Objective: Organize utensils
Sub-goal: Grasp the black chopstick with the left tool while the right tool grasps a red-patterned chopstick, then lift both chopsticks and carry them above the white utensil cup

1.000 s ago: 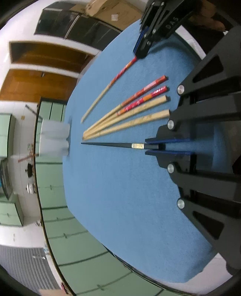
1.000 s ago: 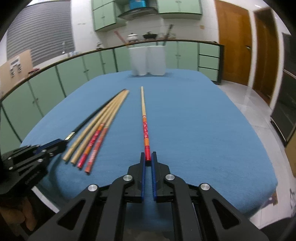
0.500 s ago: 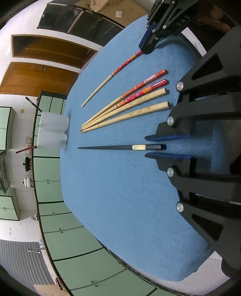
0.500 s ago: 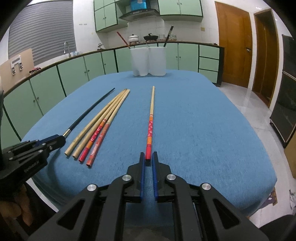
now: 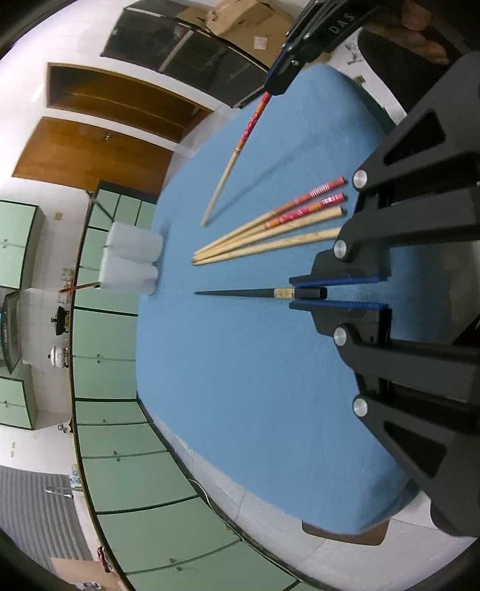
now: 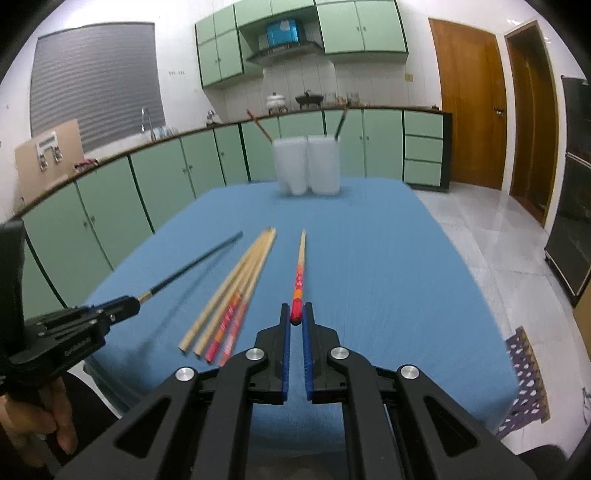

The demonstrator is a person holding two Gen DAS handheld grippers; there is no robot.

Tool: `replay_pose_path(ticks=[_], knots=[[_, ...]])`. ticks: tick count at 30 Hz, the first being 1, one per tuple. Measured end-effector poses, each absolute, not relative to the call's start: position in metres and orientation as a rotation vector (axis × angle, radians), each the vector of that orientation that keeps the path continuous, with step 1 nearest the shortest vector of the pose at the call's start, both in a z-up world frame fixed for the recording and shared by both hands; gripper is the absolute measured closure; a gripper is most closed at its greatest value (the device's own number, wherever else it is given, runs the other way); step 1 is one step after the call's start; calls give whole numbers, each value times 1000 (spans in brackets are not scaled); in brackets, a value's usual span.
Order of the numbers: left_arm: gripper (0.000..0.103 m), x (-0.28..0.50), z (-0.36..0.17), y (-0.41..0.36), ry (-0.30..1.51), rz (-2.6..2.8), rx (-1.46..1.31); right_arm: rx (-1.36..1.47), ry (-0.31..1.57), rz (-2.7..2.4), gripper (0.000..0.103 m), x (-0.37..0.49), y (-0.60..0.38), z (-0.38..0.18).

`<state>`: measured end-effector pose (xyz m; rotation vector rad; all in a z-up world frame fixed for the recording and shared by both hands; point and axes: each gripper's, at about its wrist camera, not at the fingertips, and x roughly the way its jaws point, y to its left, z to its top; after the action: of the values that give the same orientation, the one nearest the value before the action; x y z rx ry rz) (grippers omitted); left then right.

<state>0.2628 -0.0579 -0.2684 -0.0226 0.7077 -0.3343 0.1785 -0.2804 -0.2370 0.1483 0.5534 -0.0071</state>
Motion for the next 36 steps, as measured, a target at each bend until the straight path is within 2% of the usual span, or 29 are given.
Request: replay_pose_path(ticks=[12, 24, 36], knots=[[97, 266, -180, -47, 602, -370, -13, 116, 469, 25, 97, 191, -286, -153], [97, 318, -143, -57, 640, -449, -1, 25, 531, 91, 97, 262, -286, -111], [97, 362, -123, -68, 708, -487, 32, 11, 621, 154, 97, 315, -289, -98]])
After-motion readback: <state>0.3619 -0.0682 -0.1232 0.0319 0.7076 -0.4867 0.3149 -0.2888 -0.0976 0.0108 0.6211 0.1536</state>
